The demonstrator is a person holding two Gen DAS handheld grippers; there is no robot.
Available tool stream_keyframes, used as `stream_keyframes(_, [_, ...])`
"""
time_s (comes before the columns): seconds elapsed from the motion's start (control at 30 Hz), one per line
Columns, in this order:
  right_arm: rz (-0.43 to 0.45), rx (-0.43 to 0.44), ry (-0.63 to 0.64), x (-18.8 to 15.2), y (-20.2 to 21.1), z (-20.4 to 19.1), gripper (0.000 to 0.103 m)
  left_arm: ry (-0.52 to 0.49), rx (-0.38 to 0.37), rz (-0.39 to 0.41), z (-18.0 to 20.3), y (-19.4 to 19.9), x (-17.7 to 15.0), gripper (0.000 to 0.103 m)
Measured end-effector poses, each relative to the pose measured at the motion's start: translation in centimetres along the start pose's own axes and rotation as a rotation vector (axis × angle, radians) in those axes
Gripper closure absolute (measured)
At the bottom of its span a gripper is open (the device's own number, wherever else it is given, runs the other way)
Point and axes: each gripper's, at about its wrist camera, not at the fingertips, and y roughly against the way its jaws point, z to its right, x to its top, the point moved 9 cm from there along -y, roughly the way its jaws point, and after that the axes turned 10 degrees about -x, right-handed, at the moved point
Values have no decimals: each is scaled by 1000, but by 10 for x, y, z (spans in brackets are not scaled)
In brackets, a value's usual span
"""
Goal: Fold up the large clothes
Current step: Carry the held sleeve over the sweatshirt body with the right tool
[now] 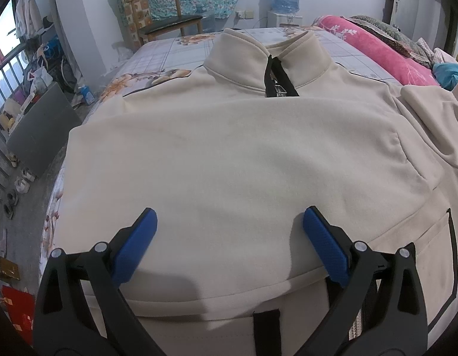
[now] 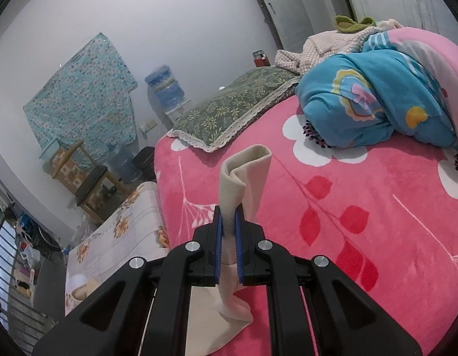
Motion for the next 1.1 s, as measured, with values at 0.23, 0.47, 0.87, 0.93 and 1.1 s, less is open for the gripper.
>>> stream_keyframes(0.23, [-4,42,34,-7,9,-23,95,3,-11,-3,0,-1,1,7])
stream_keyframes(0.47, [11,107,107,-16,38,-66,95,-26,21,94,2,45,17,12])
stream_keyframes(0.87, [37,351,289,-60,115,-215,95,51,13,108,-64,111,-5,60])
stream_keyframes(0.93, [20,401,344,-84,125,-252,95,84,-1,54,-78,101,-20,76])
stream_keyframes(1.1, [-49,521,496,-172,138,-341,95,164,-98,2,-101,88,-50,86])
